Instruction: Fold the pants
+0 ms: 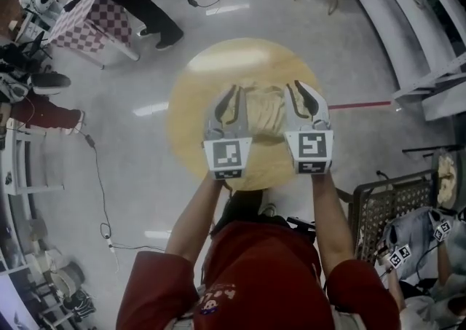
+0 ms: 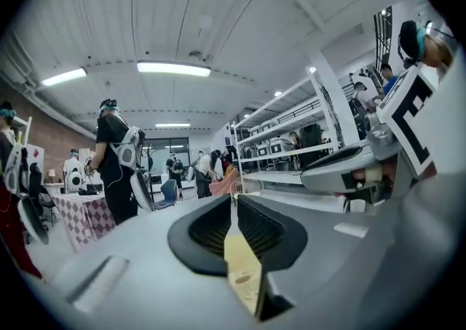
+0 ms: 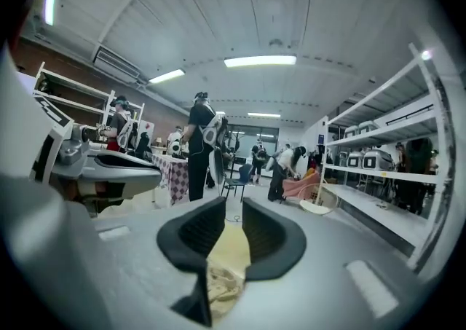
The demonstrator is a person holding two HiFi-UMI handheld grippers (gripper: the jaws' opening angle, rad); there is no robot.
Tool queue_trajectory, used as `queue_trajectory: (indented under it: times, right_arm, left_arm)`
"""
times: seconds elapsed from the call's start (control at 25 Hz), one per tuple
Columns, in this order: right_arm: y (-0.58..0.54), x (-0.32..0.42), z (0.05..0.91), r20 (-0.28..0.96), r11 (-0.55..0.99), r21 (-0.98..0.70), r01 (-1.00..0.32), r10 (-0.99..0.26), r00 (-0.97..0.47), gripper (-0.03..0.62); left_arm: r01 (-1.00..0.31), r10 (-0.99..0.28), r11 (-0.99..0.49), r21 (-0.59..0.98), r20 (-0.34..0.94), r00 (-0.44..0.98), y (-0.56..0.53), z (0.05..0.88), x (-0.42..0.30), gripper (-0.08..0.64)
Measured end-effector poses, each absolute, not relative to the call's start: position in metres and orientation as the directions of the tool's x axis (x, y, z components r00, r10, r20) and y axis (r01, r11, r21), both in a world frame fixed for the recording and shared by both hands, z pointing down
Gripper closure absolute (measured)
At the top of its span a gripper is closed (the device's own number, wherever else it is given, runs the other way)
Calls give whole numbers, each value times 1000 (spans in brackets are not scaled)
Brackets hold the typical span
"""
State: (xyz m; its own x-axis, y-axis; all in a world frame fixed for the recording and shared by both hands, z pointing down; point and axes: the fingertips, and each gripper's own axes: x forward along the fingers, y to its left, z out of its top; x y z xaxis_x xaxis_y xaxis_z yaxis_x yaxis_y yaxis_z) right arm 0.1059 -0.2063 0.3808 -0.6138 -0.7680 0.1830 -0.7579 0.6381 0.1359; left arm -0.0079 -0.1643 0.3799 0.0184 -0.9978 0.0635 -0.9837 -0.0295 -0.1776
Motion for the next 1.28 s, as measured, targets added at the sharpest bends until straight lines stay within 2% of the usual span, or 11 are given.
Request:
queue_trajectory:
  times: [0.32,0.64,0.88,1.12,1.28]
  right_arm:
    - [-139,119,328,40,643,87,-761,-765,-643,522]
    - [-78,141,310,-38,637,126,-760,-763,-646,522]
    - [-39,145,308,-31,654,149,-742,-747,-664,523]
    - [-17,145,312,-19,659,139,-739,-744,-667,591]
    - [-11,153,312,-21,641,123,-757,-761,-648,592]
  left_arm:
    - [-987,-995,48,-153,-98,-33,-95,327,21,552]
    - [-988,-986,90,-127,-149,-70,-33,305,41,554]
    - [-989,-985,96,-113,-156,-78,1,301,53,554]
    - [-988,-985,99,-121,-152,-80,21,301,54,554]
    - [-987,-985,95,-127,-152,-76,28,302,56,554]
